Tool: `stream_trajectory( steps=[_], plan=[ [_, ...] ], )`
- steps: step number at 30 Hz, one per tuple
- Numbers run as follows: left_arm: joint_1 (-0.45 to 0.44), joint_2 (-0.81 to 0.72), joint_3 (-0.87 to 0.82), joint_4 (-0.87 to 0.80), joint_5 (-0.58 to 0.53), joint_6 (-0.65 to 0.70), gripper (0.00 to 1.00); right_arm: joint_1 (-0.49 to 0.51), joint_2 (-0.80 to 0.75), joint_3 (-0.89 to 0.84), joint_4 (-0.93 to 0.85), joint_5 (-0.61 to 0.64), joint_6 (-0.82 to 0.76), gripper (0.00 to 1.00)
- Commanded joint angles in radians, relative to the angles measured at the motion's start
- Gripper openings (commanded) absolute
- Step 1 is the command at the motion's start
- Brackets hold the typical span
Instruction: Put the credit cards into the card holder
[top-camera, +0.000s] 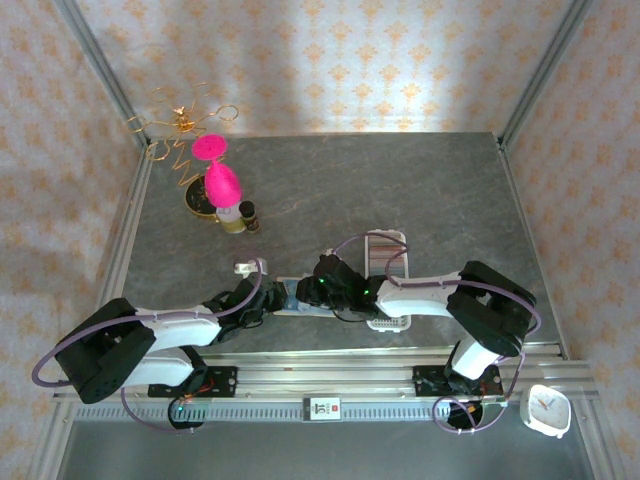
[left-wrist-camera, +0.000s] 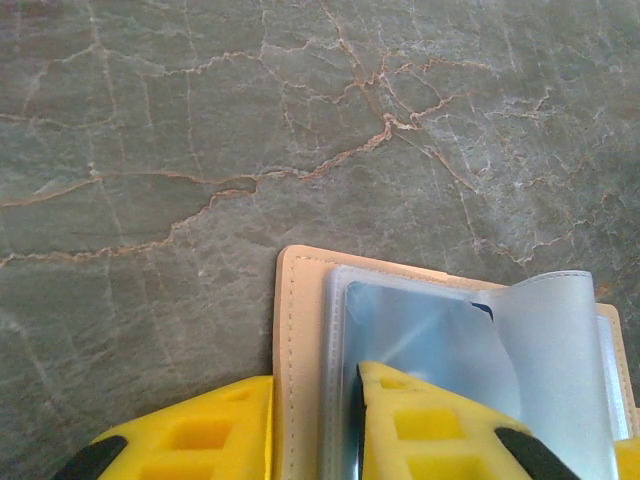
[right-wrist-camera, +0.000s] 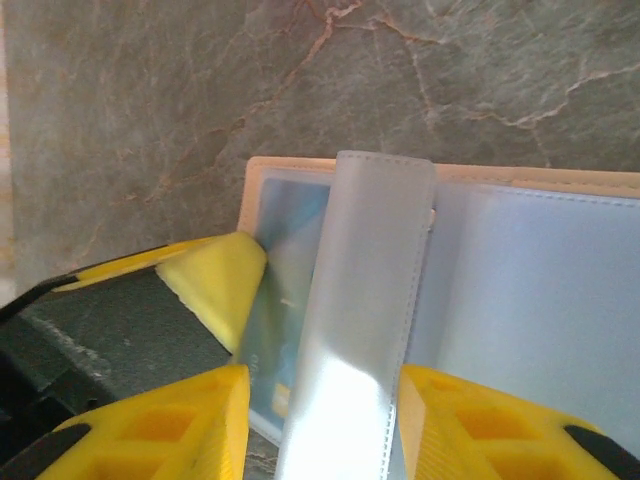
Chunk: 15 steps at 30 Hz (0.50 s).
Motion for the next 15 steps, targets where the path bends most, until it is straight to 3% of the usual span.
stream_trajectory(
  steps=[1, 8, 15],
  plan=[
    [-0.005, 0.067, -0.031, -0.013, 0.137, -0.035, 0.22, 0.008, 0.0, -0.001, 0.052, -0.007, 0.02, 0.43],
    [-0.006, 0.051, -0.038, -0.007, 0.13, -0.046, 0.22, 0.008, 0.04, 0.011, 0.084, -0.031, 0.036, 0.43],
    [-0.006, 0.022, -0.052, 0.026, 0.156, -0.048, 0.36, 0.007, 0.051, 0.021, 0.106, -0.03, 0.04, 0.43]
  ],
)
